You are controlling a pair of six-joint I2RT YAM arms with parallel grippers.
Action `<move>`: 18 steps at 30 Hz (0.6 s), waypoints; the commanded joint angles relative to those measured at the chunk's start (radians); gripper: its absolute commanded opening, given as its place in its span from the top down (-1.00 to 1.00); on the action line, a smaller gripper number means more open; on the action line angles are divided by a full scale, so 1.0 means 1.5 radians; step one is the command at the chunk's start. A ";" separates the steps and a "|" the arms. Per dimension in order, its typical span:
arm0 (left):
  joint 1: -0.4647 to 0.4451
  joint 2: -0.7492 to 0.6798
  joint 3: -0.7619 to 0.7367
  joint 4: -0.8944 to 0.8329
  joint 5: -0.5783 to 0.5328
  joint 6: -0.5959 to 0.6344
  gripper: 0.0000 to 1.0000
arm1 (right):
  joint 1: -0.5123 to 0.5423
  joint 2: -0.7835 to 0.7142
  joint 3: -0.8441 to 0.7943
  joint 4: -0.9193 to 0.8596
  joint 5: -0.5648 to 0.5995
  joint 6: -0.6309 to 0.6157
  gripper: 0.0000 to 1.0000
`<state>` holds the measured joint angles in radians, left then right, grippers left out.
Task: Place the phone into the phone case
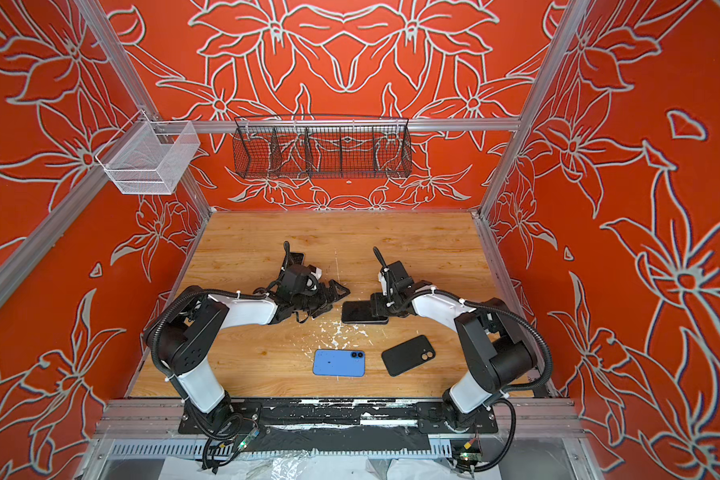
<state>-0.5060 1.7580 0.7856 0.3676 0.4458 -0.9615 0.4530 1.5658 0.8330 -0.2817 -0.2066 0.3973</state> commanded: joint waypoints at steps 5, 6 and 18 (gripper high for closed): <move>-0.004 -0.002 -0.005 -0.055 -0.015 0.007 -0.94 | -0.004 -0.054 -0.003 -0.086 0.065 -0.021 -0.28; -0.004 -0.003 -0.006 -0.053 -0.014 0.007 -0.94 | -0.004 -0.055 -0.004 -0.087 0.067 -0.022 -0.28; -0.004 -0.015 -0.015 -0.064 -0.016 0.009 -0.94 | -0.002 -0.061 -0.009 -0.110 0.036 -0.039 -0.27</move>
<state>-0.5060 1.7462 0.7853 0.3420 0.4423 -0.9581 0.4511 1.4918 0.8284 -0.4007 -0.1425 0.3668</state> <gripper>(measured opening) 0.970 0.635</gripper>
